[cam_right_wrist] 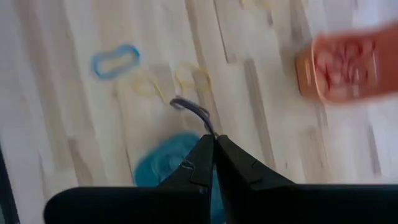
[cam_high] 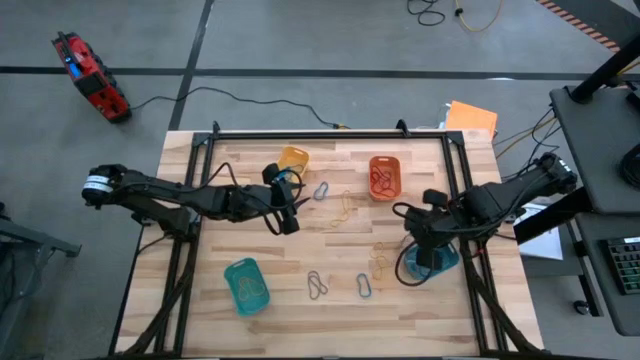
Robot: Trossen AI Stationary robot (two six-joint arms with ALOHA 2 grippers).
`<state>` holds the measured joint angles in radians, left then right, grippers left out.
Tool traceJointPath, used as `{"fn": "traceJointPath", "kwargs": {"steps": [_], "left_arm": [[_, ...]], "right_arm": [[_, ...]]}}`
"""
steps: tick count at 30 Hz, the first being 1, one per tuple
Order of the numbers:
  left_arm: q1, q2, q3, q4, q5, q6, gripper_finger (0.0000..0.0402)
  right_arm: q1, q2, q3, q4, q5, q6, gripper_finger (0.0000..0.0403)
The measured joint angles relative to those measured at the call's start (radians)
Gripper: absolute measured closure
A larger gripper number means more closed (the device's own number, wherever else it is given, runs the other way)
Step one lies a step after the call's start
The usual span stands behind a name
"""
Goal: Sort rubber bands into baskets
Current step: Put the violet rubber band into the blue bin
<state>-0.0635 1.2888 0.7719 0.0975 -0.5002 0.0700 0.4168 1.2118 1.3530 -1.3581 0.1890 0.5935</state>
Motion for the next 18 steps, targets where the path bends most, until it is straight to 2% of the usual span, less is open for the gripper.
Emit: {"fn": "traceJointPath", "kwargs": {"steps": [13,18], "left_arm": [[0.001,0.0,0.001,-0.001,-0.041,0.018,0.0244],[0.002,0.0,0.001,-0.001,-0.041,0.019,0.0245]], "right_arm": [[0.023,0.0,-0.021,-0.135,-0.135,0.203,0.0394],[0.05,0.001,-0.046,-0.124,-0.137,0.247,0.0394]]}}
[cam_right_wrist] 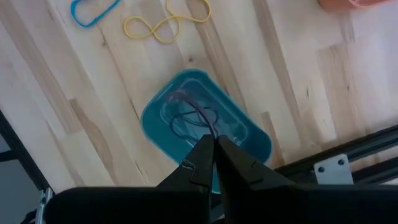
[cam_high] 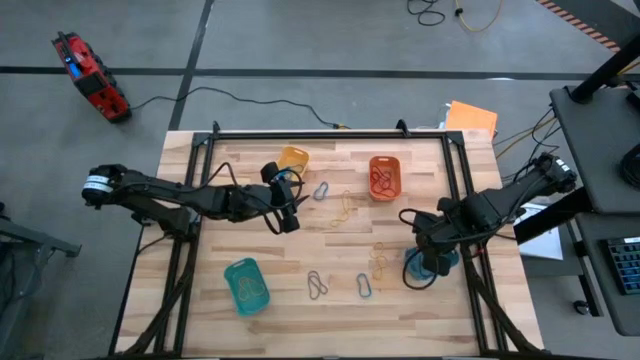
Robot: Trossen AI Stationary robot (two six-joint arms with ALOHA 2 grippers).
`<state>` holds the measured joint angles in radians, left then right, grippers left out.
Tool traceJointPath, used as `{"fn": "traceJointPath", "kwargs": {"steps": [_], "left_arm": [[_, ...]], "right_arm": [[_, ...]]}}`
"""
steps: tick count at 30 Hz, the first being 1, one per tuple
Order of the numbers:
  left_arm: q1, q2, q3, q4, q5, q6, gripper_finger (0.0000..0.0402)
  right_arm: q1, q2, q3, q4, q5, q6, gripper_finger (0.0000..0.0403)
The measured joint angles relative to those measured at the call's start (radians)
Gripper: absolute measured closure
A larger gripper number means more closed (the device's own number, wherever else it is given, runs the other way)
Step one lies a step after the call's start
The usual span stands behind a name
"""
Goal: Sort rubber bands into baskets
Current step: Put the violet rubber band into the blue bin
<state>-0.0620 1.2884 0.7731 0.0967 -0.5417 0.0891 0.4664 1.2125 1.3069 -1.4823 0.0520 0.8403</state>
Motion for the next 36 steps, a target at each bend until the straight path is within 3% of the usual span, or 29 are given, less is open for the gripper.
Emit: {"fn": "traceJointPath", "kwargs": {"steps": [9,19,36], "left_arm": [[0.0,0.0,0.0,0.0,-0.001,0.008,0.0244],[0.0,0.0,0.0,0.0,-0.001,0.008,0.0244],[0.0,0.0,0.001,0.0,-0.002,0.008,0.0245]], "right_arm": [[0.027,0.0,-0.079,0.001,-0.007,0.108,0.0394],[0.027,0.0,-0.228,0.018,-0.119,0.199,0.0394],[0.027,0.001,-0.417,0.348,-0.131,0.213,0.0394]]}}
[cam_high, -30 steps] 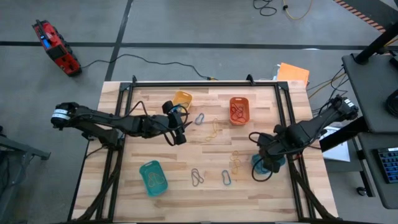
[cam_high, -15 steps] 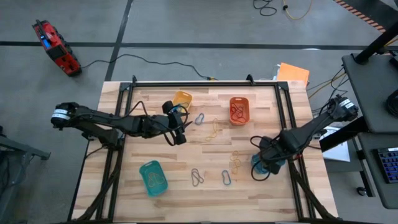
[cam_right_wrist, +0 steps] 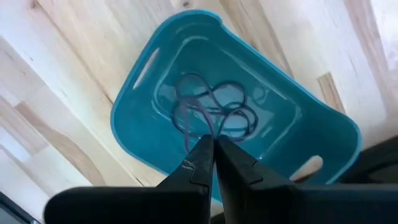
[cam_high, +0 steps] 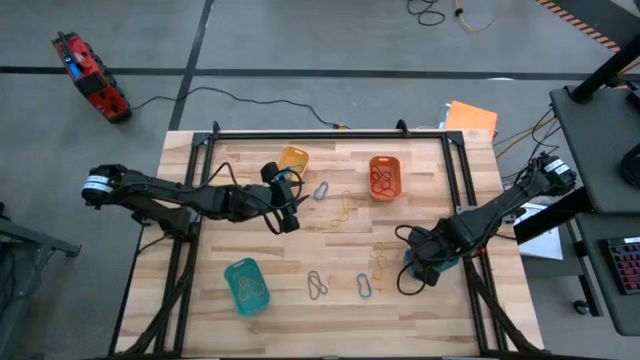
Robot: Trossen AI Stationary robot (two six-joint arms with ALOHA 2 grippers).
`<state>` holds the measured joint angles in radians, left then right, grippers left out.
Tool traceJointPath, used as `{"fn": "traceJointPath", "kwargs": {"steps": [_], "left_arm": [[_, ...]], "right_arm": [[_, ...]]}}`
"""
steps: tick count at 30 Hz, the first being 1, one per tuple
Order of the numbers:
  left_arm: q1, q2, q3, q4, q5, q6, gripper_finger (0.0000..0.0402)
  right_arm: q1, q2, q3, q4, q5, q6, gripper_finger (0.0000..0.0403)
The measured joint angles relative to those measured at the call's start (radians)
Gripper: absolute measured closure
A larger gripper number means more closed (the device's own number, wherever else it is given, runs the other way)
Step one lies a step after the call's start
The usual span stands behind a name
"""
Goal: Sort rubber bands into baskets
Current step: Put the violet rubber band into the blue bin
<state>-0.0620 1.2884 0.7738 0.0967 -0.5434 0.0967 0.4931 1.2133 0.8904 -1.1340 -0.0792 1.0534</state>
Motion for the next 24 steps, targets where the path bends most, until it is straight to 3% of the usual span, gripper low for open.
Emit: {"fn": "traceJointPath", "kwargs": {"steps": [15,24], "left_arm": [[0.001,0.0,0.0,0.0,0.0,0.0,0.0244],[0.001,0.0,0.0,0.0,0.0,0.0,0.0244]], "right_arm": [[0.0,0.0,-0.103,0.024,0.004,0.037,0.0394],[-0.001,0.0,-0.112,0.026,0.077,0.038,0.0394]]}}
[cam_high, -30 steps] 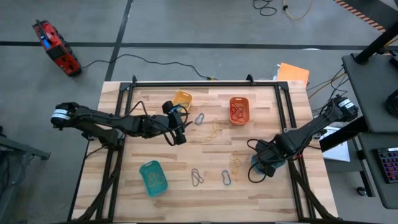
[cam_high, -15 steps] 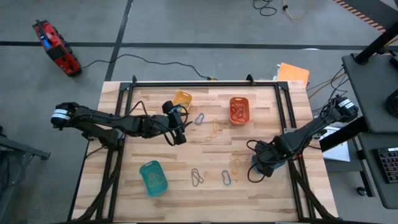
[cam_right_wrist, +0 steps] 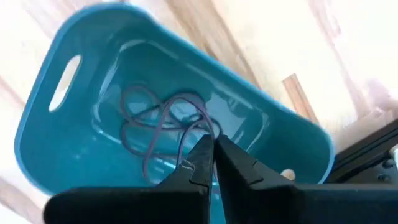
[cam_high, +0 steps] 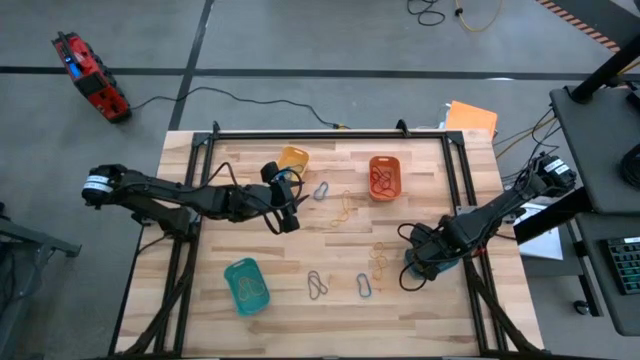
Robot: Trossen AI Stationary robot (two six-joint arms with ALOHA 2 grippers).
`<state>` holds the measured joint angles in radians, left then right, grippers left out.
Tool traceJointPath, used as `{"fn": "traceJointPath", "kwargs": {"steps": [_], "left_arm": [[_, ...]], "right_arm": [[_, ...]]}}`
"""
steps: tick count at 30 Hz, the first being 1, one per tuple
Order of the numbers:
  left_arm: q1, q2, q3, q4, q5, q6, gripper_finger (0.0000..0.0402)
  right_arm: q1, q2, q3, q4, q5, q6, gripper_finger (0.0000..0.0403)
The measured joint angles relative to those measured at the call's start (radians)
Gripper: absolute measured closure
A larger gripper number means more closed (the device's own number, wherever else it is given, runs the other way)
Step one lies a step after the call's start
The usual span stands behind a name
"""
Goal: Sort rubber bands into baskets
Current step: Put the violet rubber band into the blue bin, then put the yellow rubber band into the green bin
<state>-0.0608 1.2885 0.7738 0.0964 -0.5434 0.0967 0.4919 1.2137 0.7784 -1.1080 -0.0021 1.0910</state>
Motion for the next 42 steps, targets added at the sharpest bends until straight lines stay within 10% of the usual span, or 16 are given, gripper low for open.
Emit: {"fn": "traceJointPath", "kwargs": {"steps": [23,30,42], "left_arm": [[0.003,0.0,0.0,0.0,0.001,0.0,0.0244],[0.004,0.0,0.0,-0.044,0.129,0.052,0.0244],[0.024,0.0,0.0,-0.094,0.247,0.059,0.0244]], "right_arm": [[-0.001,0.0,0.064,0.064,0.077,-0.018,0.0272],[-0.011,0.0,0.162,0.152,0.346,-0.234,0.028],[-0.169,-0.001,0.211,0.35,0.448,-0.648,0.0323]]}}
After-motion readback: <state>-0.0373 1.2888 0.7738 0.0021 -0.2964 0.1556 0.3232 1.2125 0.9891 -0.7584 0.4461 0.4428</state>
